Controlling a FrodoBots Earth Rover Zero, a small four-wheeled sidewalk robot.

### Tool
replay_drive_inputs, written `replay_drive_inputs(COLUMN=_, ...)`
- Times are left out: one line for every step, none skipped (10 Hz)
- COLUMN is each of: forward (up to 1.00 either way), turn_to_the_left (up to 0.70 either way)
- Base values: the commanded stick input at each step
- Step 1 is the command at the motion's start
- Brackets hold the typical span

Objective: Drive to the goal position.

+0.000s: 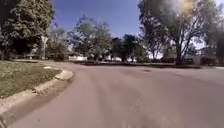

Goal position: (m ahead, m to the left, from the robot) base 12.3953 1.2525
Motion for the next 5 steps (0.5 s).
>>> replay_drive_inputs(forward=0.70, turn_to_the_left=0.00)
replay_drive_inputs(forward=0.70, turn_to_the_left=0.00)
replay_drive_inputs(forward=0.70, turn_to_the_left=0.00)
replay_drive_inputs(forward=0.70, turn_to_the_left=0.00)
replay_drive_inputs(forward=0.70, turn_to_the_left=0.00)
